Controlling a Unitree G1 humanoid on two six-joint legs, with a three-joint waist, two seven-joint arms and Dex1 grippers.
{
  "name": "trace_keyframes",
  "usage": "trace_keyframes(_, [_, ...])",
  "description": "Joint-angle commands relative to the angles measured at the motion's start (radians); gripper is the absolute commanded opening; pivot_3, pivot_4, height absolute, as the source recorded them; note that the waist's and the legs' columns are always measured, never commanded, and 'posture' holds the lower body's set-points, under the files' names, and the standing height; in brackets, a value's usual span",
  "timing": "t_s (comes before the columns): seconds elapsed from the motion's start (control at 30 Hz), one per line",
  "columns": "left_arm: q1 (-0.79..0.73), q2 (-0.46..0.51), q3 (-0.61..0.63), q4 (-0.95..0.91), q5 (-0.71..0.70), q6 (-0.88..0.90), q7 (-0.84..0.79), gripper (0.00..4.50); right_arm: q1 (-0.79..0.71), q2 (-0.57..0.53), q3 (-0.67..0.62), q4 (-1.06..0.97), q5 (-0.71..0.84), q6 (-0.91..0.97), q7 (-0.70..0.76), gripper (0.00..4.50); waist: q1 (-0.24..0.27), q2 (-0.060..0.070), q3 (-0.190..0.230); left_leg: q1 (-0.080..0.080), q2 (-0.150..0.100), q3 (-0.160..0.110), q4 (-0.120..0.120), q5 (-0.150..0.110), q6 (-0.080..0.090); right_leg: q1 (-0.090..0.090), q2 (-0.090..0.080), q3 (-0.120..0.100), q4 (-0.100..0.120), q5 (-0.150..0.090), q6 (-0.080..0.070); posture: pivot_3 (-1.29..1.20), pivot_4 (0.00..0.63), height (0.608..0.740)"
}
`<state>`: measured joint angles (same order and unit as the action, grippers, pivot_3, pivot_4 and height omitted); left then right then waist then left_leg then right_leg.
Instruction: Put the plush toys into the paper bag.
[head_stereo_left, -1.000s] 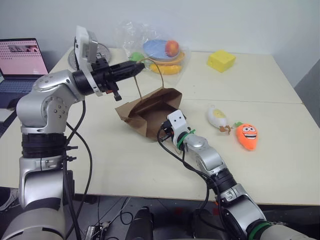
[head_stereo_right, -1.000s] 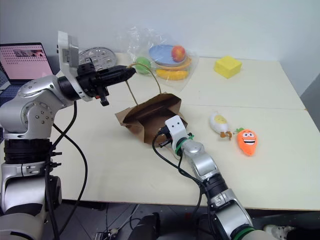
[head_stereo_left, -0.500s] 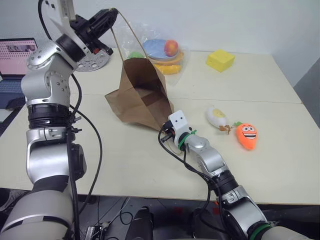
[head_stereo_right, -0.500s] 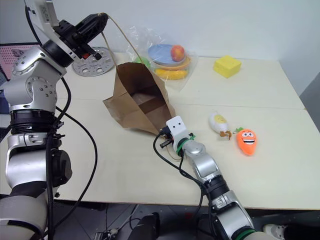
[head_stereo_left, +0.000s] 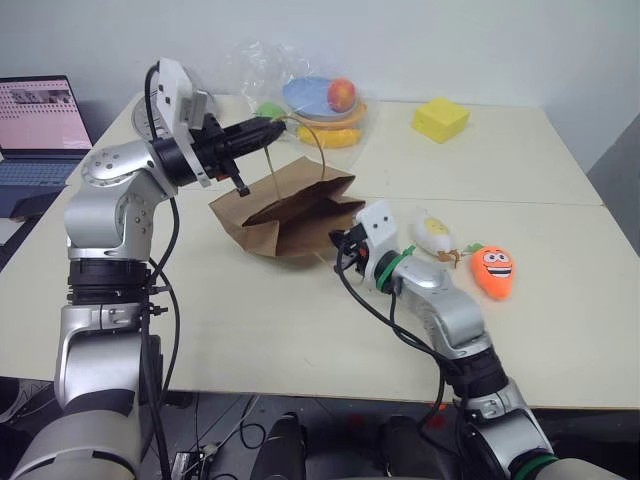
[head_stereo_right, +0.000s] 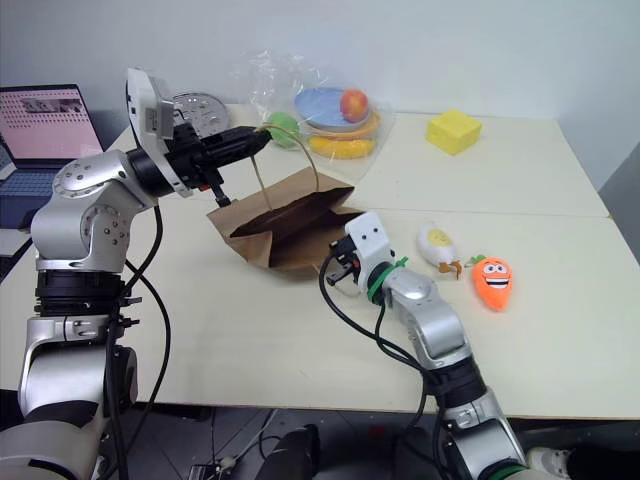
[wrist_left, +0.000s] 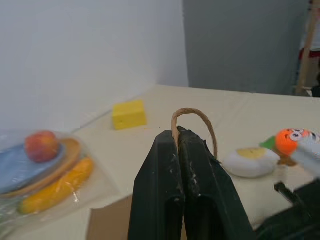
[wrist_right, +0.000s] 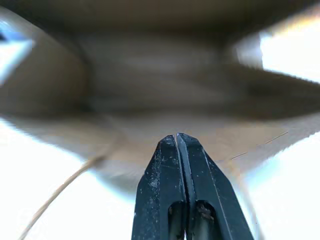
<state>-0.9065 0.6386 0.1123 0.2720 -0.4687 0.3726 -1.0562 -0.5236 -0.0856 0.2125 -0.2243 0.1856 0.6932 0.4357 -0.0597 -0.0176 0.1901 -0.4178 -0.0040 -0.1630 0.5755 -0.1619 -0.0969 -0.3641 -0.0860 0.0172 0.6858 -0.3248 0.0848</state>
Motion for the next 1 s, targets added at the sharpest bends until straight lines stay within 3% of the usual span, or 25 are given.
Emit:
trace_keyframes(0.03, [-0.017,0.015,0.012,-0.053,-0.019,0.015,-0.015,0.00,0.033,-0.055,-0.048,-0.208,0.108,0.110,0.051,0.39,0.001,0.000,0.000,0.000,0.000,0.000,0.000,0.000,0.000,0.000,0.000,0.000,0.000,0.000,0.000,0.00,0.150,0.740])
trace_keyframes(0.27, [-0.001,0.024,0.012,-0.065,-0.018,0.027,-0.039,0.00,0.096,-0.153,-0.262,-0.374,0.215,0.219,-0.005,2.75,0.004,0.000,0.000,0.000,0.000,0.000,0.000,0.000,0.000,0.001,0.000,0.000,-0.001,0.000,0.000,0.00,0.150,0.740])
trace_keyframes(0.33, [-0.003,0.027,0.016,-0.068,-0.023,0.038,-0.049,0.00,0.106,-0.183,-0.316,-0.336,0.199,0.220,-0.036,3.43,0.004,0.000,0.000,0.000,0.000,0.000,0.000,0.000,0.000,0.001,0.000,0.000,-0.001,0.000,0.000,0.00,0.150,0.740])
trace_keyframes(0.43, [-0.009,0.031,0.019,-0.071,-0.033,0.059,-0.068,0.00,0.121,-0.275,-0.286,-0.214,0.086,0.164,-0.075,4.49,0.004,0.000,0.000,0.000,0.000,0.001,0.000,0.000,0.000,0.001,0.000,0.000,-0.002,0.000,0.000,0.00,0.150,0.740])
trace_keyframes(0.7, [-0.014,0.034,0.010,-0.076,-0.028,0.070,-0.071,0.00,0.053,-0.255,-0.254,0.092,0.075,0.120,-0.066,4.49,-0.002,0.000,0.000,0.000,0.000,0.001,0.000,0.000,0.000,0.000,0.000,0.001,-0.002,0.000,0.000,0.00,0.150,0.740])
trace_keyframes(0.97, [-0.002,0.049,0.014,-0.084,-0.013,0.067,-0.068,0.00,0.045,-0.266,-0.212,0.170,0.038,0.057,-0.056,4.49,-0.002,0.000,0.000,0.000,0.000,0.001,0.000,0.000,0.000,0.001,0.000,0.000,-0.002,0.000,0.000,0.00,0.150,0.740])
trace_keyframes(1.0, [-0.001,0.051,0.013,-0.085,-0.010,0.066,-0.066,0.00,0.048,-0.269,-0.207,0.172,0.034,0.043,-0.049,4.14,-0.002,0.000,0.000,0.000,0.000,0.001,0.000,0.000,0.000,0.001,0.000,0.000,-0.002,0.000,0.000,0.00,0.150,0.740])
